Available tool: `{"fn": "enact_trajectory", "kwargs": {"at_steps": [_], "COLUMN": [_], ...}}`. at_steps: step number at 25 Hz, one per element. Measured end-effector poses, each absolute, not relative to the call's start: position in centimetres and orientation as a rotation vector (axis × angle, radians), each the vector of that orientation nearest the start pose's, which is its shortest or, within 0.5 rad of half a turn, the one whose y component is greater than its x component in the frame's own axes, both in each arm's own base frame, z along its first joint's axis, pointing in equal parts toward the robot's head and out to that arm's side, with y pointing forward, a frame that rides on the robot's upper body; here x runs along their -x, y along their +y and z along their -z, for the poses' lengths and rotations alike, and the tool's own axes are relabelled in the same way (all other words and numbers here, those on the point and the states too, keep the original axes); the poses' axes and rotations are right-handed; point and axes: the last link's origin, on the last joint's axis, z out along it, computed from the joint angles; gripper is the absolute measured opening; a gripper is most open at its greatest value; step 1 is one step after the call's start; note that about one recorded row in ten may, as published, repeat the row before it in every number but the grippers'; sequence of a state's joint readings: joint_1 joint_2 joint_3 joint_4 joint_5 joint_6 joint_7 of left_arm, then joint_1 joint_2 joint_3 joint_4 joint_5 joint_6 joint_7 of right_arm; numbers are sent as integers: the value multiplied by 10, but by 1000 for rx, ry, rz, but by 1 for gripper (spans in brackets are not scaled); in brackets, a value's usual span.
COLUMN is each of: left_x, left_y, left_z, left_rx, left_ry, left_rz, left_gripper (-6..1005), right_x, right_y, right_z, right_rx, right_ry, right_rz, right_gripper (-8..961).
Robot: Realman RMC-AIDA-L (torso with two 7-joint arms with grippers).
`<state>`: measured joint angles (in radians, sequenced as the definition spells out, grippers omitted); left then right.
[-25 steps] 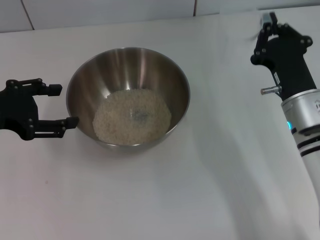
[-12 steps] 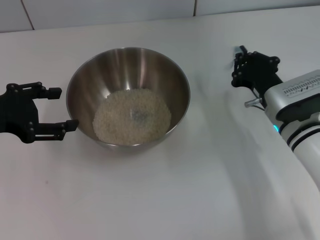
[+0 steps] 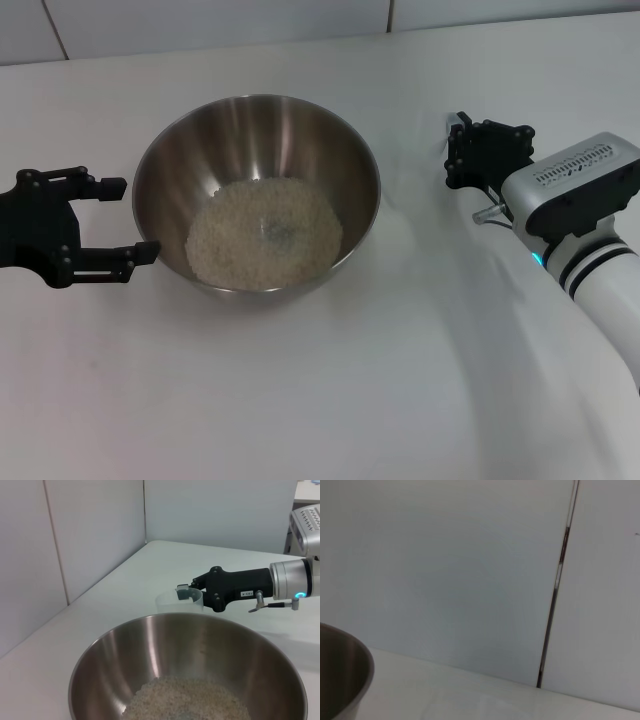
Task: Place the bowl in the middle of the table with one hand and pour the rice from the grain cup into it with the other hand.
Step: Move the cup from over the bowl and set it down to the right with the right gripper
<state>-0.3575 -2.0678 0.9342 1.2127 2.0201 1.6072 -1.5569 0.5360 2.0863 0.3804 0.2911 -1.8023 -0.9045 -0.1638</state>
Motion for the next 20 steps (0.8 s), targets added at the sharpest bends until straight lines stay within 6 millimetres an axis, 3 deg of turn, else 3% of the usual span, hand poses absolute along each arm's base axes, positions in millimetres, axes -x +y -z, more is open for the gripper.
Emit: {"fn": "enact_trajectory", "kwargs": {"at_steps": [7,13,17,20], "left_x": [242,242,241,240], "left_y": [318,318,318,319], "left_z": [-53,-54,-55,-55], "left_rx": [2778,2782,2782,2782], "left_ry": [-320,-318,-309,-307], "left_rz": [322,321,319,318], "left_gripper": [832,832,832,832], "right_x": [-302,-308,-316,-321], "right_y": [336,322,305,297], "right_z": [80,74,75,74], "right_rx": [1814,1765,1762,1755], "right_ry": [547,545,552,562], "right_rz": [-467,-506,-506,-505], "right_gripper": [39,219,454,541]}}
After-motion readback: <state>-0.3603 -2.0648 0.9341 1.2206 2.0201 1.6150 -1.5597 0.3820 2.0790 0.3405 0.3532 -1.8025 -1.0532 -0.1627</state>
